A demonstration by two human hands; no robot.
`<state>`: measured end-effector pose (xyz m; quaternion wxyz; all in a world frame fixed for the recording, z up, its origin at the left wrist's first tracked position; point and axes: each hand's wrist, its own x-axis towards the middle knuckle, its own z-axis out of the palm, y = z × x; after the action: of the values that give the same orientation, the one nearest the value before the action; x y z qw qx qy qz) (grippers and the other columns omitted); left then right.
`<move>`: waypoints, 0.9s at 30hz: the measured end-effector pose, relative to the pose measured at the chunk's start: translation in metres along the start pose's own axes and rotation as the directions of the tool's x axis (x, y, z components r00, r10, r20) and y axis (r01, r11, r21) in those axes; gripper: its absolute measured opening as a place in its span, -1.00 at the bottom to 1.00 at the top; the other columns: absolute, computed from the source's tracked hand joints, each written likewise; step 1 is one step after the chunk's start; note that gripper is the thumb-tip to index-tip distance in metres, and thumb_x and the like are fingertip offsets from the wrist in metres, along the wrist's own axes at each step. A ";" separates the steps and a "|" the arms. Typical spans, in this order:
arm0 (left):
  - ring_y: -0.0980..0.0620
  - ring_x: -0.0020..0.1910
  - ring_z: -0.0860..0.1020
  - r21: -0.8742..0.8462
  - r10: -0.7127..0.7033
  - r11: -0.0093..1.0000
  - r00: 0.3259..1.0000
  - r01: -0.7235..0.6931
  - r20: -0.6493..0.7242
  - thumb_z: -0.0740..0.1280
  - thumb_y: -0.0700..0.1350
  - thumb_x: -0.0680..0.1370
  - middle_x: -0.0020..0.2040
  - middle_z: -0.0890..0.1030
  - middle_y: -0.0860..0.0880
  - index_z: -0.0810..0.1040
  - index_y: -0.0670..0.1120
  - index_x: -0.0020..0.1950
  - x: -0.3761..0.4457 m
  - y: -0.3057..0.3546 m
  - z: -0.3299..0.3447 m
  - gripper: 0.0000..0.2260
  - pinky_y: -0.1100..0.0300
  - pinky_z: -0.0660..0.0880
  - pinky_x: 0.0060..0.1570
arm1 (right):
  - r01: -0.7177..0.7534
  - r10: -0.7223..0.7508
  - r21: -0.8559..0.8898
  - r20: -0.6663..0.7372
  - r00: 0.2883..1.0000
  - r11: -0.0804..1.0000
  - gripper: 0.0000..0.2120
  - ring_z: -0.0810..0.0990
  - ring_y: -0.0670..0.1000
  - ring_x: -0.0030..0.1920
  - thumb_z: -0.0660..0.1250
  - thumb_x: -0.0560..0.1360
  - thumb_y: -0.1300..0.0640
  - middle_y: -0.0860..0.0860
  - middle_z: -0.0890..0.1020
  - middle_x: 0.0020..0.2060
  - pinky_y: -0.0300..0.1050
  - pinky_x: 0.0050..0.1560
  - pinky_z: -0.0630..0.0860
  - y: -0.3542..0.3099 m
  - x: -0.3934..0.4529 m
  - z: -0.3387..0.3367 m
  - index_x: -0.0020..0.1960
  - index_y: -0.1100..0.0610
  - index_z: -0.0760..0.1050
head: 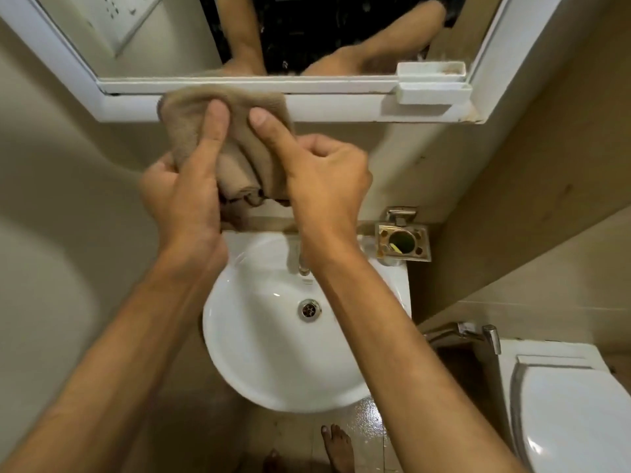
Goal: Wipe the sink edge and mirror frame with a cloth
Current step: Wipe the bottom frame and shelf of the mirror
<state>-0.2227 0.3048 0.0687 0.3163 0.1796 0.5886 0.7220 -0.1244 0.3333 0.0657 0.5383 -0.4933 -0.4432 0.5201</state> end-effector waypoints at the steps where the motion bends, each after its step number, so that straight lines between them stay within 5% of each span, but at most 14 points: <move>1: -0.02 -0.12 0.78 -0.010 0.013 1.000 1.000 -0.013 -0.009 0.62 0.01 0.49 -0.16 0.80 -0.05 0.70 -0.15 -0.15 0.002 0.001 -0.001 -0.75 -0.01 0.74 -0.03 | -0.022 0.022 0.000 0.026 0.999 1.000 -0.59 0.59 0.05 -0.39 0.64 0.40 -0.12 0.17 0.69 -0.39 0.18 -0.19 0.70 -0.001 0.000 0.004 -0.34 0.20 0.67; 8: -0.05 -0.26 0.66 -0.111 -0.076 0.989 0.979 0.099 0.192 0.60 -0.03 0.52 -0.20 0.74 -0.15 0.71 -0.26 -0.02 -0.034 -0.030 0.050 -0.71 0.11 0.61 -0.30 | 0.041 -0.009 0.164 -0.189 0.982 0.986 -0.64 0.42 -0.01 -0.32 0.67 0.39 -0.05 0.07 0.52 -0.41 -0.04 -0.27 0.45 0.010 0.009 -0.053 -0.40 0.10 0.60; 12: -0.02 -0.10 0.77 -0.055 -0.106 0.991 0.958 0.125 0.266 0.64 0.01 0.47 -0.15 0.79 -0.10 0.73 -0.19 -0.05 -0.049 -0.036 0.065 -0.72 -0.03 0.74 0.01 | 0.077 -0.024 0.197 -0.259 0.966 0.977 -0.65 0.44 -0.03 -0.36 0.64 0.45 -0.02 0.06 0.56 -0.41 -0.16 -0.34 0.46 0.008 0.008 -0.072 -0.33 0.16 0.60; 17: -0.10 -0.01 0.79 -0.041 -0.078 0.995 0.976 0.088 0.204 0.64 0.04 0.46 -0.11 0.81 -0.12 0.75 -0.18 -0.01 -0.022 -0.018 0.028 -0.69 -0.16 0.71 0.12 | 0.057 -0.029 0.183 -0.152 0.988 0.981 -0.69 0.55 -0.09 -0.35 0.60 0.50 0.02 0.01 0.61 -0.42 -0.15 -0.29 0.58 0.011 -0.002 -0.026 -0.31 0.16 0.62; 22: -0.14 -0.02 0.79 -0.093 -0.029 0.995 0.999 0.031 0.022 0.63 -0.04 0.50 -0.09 0.80 -0.17 0.75 -0.27 0.00 0.026 0.010 -0.031 -0.70 -0.07 0.74 0.04 | -0.022 0.025 0.164 -0.015 1.000 0.986 -0.61 0.62 0.06 -0.29 0.63 0.42 -0.10 0.29 0.70 -0.31 0.33 -0.08 0.70 0.022 -0.015 0.058 -0.38 0.15 0.64; 27: -0.02 -0.13 0.80 -0.009 0.053 0.998 0.993 -0.054 -0.101 0.63 -0.01 0.48 -0.15 0.81 -0.10 0.75 -0.18 -0.09 0.072 0.033 -0.087 -0.76 0.19 0.69 -0.18 | -0.064 0.063 0.114 0.017 0.998 0.991 -0.57 0.64 -0.01 -0.39 0.62 0.42 -0.15 0.11 0.67 -0.46 0.14 -0.14 0.72 0.027 -0.031 0.142 -0.44 0.11 0.62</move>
<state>-0.3390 0.2857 0.0708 0.2678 0.1567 0.5944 0.7419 -0.2702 0.3117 0.0570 0.5459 -0.4720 -0.4003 0.5647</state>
